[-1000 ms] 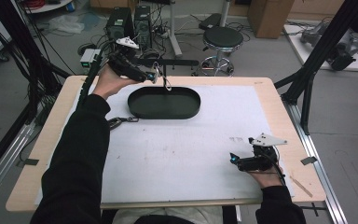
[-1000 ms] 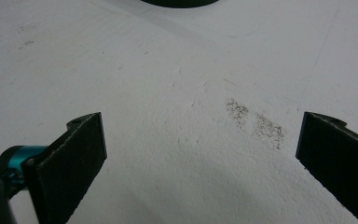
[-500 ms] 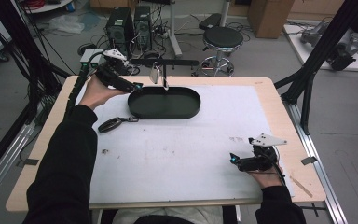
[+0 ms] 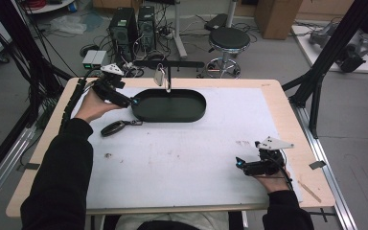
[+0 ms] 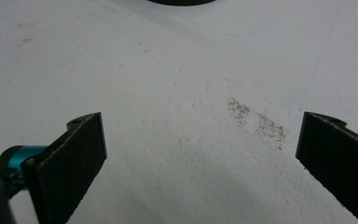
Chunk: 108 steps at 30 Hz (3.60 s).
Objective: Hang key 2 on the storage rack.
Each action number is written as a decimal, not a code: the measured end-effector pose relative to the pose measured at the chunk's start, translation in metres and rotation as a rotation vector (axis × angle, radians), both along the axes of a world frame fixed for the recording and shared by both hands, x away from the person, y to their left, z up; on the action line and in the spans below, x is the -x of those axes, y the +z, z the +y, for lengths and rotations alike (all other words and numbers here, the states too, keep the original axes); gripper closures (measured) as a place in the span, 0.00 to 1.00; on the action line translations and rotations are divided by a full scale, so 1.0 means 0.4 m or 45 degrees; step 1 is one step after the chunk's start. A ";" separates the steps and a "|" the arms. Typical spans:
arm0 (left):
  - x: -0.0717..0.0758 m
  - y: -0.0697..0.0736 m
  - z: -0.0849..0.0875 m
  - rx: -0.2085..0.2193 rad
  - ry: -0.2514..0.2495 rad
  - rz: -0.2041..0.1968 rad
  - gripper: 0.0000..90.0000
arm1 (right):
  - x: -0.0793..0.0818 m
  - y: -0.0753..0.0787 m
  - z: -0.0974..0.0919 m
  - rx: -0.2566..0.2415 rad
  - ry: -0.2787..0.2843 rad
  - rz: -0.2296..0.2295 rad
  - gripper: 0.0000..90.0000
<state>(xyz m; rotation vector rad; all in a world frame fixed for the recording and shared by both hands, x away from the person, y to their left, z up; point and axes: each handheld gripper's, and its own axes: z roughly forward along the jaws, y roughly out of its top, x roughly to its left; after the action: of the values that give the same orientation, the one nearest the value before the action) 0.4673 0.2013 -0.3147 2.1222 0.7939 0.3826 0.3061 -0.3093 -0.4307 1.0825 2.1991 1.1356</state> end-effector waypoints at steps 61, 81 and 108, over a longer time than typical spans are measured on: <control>-0.055 -0.278 0.054 -0.245 -0.079 0.437 0.11 | 0.006 -0.005 -0.005 0.019 -0.014 0.012 0.01; -0.032 -0.263 0.038 -0.365 -0.107 0.321 0.80 | 0.006 -0.006 -0.004 0.023 -0.011 0.020 0.01; 0.013 -0.166 0.068 -0.376 -0.055 0.302 0.96 | 0.008 -0.002 -0.004 0.014 -0.006 0.010 0.01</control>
<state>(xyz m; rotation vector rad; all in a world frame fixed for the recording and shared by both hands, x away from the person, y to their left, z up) 0.4621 0.2284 -0.3812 2.4907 0.8665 0.2389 0.3029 -0.3110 -0.4315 1.0888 2.2047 1.1176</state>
